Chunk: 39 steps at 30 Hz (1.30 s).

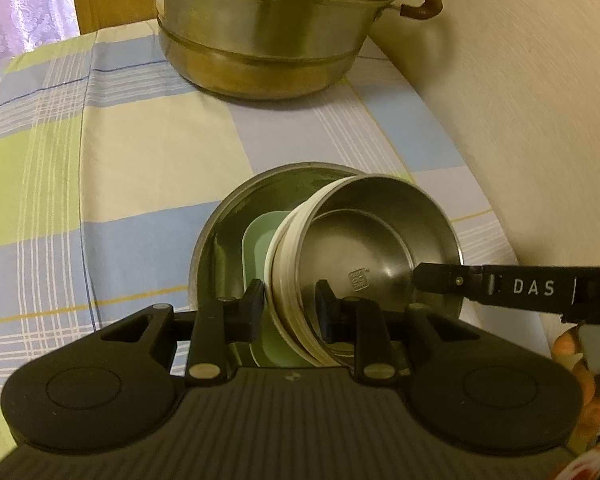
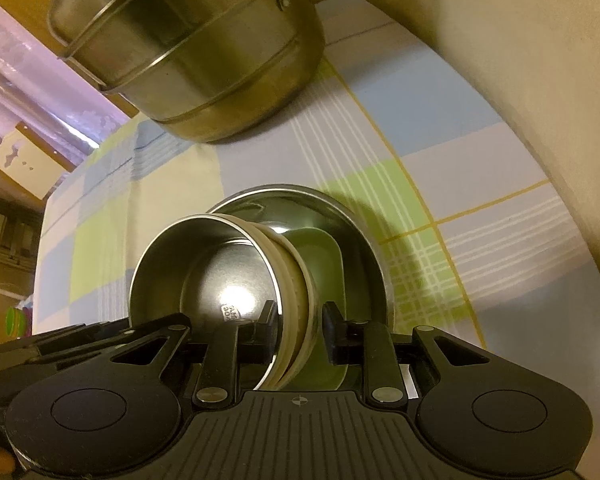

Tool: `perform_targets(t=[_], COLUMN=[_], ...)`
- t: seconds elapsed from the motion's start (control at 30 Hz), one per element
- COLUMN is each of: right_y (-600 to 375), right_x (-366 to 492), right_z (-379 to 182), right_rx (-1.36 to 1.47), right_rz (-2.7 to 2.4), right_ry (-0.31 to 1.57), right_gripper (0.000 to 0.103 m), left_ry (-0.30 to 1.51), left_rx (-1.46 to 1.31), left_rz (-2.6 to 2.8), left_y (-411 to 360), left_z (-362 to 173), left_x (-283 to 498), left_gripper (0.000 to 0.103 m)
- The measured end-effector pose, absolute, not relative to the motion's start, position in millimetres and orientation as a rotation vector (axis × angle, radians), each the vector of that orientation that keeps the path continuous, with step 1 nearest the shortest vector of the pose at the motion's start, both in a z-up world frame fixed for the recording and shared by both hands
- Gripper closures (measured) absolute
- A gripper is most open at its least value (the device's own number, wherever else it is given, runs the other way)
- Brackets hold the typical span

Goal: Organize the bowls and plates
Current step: 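Lower the stacked bowls onto the floral saucer in the steel plate, then open both grippers and withdraw them from the bowl stack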

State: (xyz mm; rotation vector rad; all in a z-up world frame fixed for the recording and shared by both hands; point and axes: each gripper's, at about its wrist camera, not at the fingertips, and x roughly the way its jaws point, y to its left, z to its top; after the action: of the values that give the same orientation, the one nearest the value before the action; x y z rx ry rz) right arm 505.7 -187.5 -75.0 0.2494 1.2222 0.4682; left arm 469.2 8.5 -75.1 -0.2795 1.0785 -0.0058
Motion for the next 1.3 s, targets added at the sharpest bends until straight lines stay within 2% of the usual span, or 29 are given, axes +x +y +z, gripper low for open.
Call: perform_targets(t=[0.4, 0.5, 0.8, 0.9, 0.97, 1.0, 1.23, 1.3], right_y=[-197, -197, -209, -217, -224, -227, -248, -254], right_x=[490, 487, 471, 457, 444, 436, 382, 365], right_z=[-63, -61, -42, -31, -24, -21, -4, 1], right_rx=[0.243, 0.231, 0.227, 0.228, 0.232, 0.233, 0.21, 0.187], right_rz=[0.502, 0.511, 0.538, 0.554, 0.568, 0.575, 0.607, 0.6], right_ry=[1.121, 1.106, 1.039, 0.989, 0.952, 0.934, 0.846, 0.82], right_gripper=[0.079, 0.079, 0.078, 0.073, 0.059, 0.057, 0.053, 0.053], left_ry=[1.028, 1.028, 0.97, 0.919, 0.886, 0.866, 0.771, 0.75], left_rx=[-0.242, -0.224, -0.235, -0.227, -0.218, -0.211, -0.122, -0.1], left_rz=[0.009, 0.014, 0.039, 0.039, 0.041, 0.045, 0.111, 0.135], left_y=[4, 1, -5, -10, -15, -17, -43, -48], left_z=[-63, -65, -46, -31, -21, -16, 12, 17], left_x=[460, 459, 439, 421, 407, 398, 332, 313], left_gripper=[0.08, 0.087, 0.086, 0.084, 0.08, 0.078, 0.065, 0.064])
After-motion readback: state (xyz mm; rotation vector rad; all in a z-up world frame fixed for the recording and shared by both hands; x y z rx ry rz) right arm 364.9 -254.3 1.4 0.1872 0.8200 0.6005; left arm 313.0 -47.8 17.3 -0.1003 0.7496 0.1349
